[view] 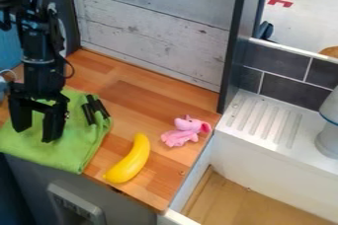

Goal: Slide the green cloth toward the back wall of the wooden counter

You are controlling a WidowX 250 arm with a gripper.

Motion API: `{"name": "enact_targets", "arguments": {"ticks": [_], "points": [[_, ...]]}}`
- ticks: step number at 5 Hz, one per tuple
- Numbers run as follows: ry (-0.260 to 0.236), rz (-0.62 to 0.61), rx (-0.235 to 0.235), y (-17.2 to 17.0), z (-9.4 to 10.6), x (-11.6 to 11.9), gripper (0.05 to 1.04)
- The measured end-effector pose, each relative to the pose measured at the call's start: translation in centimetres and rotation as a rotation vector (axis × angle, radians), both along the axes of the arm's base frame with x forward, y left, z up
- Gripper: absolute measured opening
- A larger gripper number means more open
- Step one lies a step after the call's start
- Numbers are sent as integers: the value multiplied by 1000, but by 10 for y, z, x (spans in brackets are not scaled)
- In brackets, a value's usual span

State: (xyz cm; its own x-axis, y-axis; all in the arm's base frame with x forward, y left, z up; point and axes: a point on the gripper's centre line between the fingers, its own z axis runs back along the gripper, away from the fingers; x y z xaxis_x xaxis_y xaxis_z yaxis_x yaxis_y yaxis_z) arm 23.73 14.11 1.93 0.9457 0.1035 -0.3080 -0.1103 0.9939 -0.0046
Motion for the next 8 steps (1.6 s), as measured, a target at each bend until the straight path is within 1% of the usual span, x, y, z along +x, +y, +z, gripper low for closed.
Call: {"name": "enact_targets", "arguments": {"ticks": [1,2,3,4,5,6,7,8], "points": [[3,-1,2,3,-3,3,1003],[12,11,8,7,-13,12,1003],[-17,36,3,12,-15,26,1003],[-71,55,-8,16,-11,47,1003],[-143,48,-10,20,-1,67,1003],[-221,-11,-6,13,8,97,1003],[-251,-80,27,8,13,123,1003],[-251,-81,43,10,13,125,1003]]}}
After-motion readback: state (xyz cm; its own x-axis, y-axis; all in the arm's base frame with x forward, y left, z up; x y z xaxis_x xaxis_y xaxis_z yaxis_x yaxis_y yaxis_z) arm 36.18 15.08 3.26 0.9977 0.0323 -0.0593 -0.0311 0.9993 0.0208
